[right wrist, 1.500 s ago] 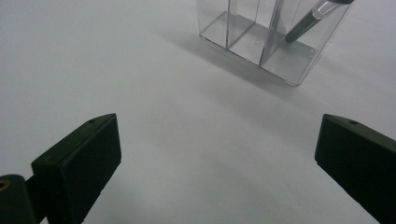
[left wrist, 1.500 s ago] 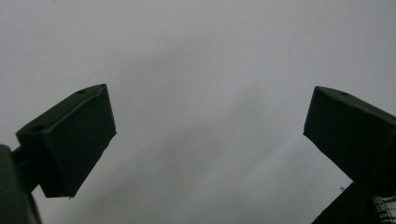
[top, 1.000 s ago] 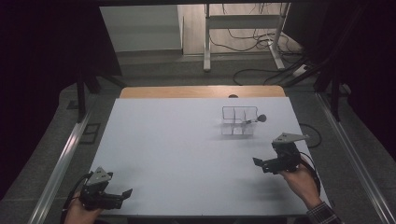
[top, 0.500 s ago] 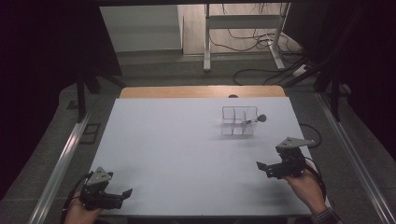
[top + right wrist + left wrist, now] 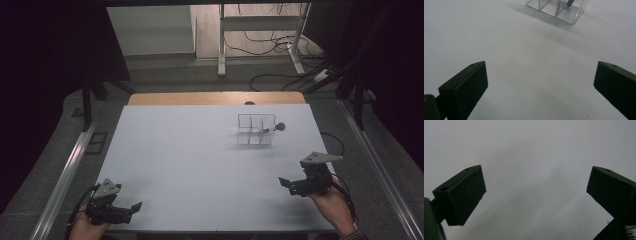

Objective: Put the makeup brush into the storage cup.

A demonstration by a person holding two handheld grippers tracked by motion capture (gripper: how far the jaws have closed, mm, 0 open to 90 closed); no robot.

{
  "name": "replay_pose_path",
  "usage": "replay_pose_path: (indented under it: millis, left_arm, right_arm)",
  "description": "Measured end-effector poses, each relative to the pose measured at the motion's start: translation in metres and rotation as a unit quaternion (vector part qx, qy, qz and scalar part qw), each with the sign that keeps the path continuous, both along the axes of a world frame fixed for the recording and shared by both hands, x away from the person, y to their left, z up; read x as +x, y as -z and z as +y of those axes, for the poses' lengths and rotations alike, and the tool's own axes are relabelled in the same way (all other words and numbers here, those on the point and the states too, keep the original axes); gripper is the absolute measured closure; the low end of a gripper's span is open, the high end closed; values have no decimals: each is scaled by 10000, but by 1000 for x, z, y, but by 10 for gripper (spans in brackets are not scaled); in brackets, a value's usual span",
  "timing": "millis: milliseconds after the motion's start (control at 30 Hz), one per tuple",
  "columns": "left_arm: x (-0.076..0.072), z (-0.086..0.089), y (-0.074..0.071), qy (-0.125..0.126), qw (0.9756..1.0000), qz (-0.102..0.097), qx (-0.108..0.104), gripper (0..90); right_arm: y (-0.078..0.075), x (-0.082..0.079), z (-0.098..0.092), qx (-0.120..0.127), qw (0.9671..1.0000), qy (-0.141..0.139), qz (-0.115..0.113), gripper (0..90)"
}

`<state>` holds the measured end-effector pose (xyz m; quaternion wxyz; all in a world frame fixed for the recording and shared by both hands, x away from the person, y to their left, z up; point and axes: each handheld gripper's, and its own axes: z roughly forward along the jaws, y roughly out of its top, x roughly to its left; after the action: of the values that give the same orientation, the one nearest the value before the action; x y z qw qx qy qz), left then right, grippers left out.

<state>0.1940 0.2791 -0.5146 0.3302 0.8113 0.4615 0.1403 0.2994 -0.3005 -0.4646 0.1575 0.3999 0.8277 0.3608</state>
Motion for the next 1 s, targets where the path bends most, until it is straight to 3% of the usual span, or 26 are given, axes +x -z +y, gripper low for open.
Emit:
replay_pose_path:
  millis: [1000]
  left_arm:
    - [1, -1, 0, 8, 10000, -21, 14, 21]
  right_arm:
    - [4, -25, -19, -212, 9995, 245, 28, 0]
